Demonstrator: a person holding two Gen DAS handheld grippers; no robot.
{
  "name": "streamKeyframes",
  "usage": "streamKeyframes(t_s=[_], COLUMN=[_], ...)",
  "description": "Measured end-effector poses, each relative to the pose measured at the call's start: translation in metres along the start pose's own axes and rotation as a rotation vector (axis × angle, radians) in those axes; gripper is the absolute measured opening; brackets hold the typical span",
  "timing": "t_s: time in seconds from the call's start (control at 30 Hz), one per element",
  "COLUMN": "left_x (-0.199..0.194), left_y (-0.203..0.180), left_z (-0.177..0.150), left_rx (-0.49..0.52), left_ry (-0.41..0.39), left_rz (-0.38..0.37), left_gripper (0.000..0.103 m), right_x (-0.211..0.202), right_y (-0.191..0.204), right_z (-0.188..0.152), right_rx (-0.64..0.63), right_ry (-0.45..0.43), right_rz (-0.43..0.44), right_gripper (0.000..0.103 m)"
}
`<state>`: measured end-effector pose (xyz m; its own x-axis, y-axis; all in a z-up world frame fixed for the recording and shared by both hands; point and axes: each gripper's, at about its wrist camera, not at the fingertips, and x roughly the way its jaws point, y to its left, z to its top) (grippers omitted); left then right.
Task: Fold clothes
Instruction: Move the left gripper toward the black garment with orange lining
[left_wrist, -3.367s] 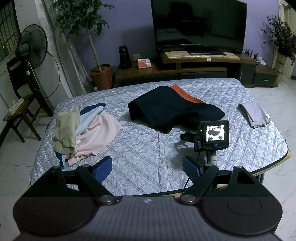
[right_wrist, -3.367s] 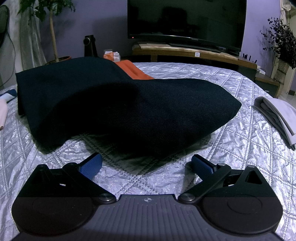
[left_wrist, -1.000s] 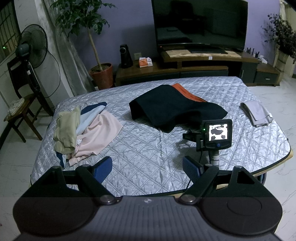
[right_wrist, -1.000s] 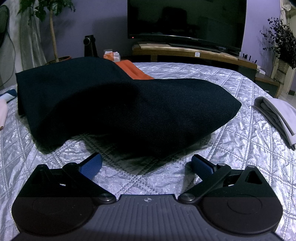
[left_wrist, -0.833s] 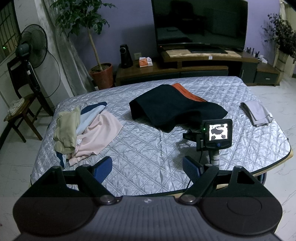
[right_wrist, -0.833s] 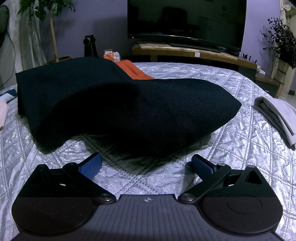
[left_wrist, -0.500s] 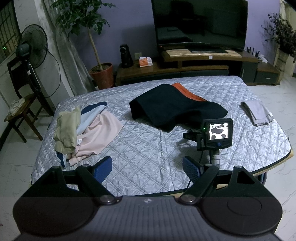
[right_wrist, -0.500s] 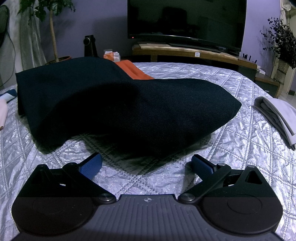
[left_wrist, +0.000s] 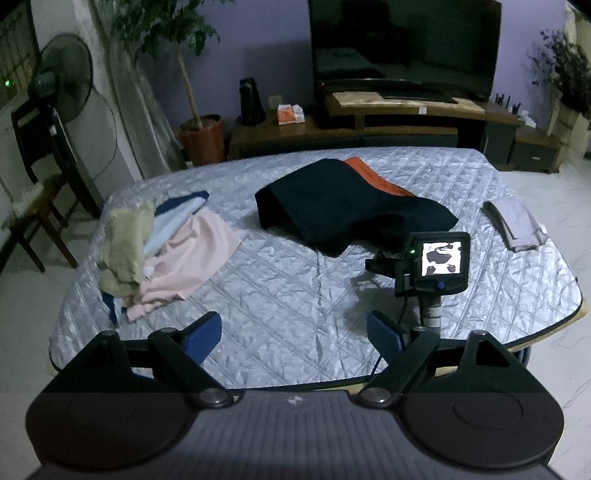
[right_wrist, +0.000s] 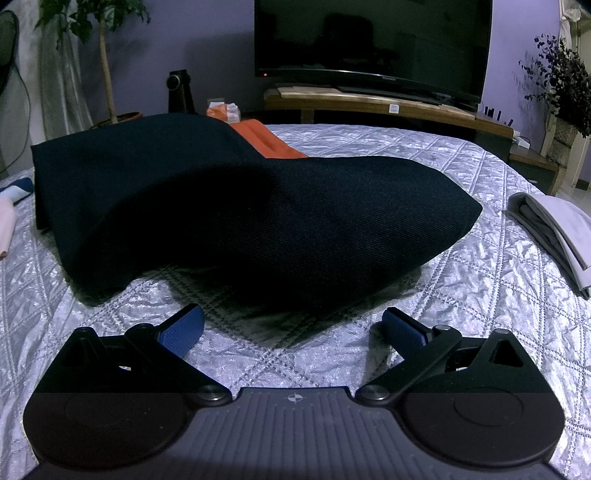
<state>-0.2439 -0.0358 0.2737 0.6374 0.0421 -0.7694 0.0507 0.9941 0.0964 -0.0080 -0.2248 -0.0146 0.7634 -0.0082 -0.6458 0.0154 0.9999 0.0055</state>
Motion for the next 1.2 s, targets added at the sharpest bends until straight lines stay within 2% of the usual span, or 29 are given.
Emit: streamKeyframes(t_s=[0.2,0.3,0.5,0.8,1.03,1.2], left_x=[0.031,0.039,0.059,0.099,0.135,0.180], left_y=[0.028,0.037,0.062,0.083,0.105,0.094], left_z=[-0.010,-0.016,-0.016,0.001,0.010,0.012], left_rx=[-0.082,-0.085,-0.143,-0.107,-0.144,-0.152], left_ry=[0.017,-0.020,-0.024,-0.004,0.026,0.046], left_rz=[0.032,0.085,0.099,0.066,0.091,0.075], left_gripper=[0.084,0.084,0.085,0.090,0.093,0.100], right_x=[0.000,0.000,0.000,0.000,0.000,0.000], right_y=[0.000,0.000,0.000,0.000,0.000,0.000], right_z=[0.000,0.000,0.000,0.000,0.000,0.000], right_rx=[0.000,0.000,0.000,0.000,-0.001,-0.001], right_ry=[0.000,0.000,0.000,0.000,0.000,0.000], right_rz=[0.000,0.000,0.000,0.000,0.001,0.001], right_gripper=[0.103,0.103,0.103,0.103,0.103,0.103])
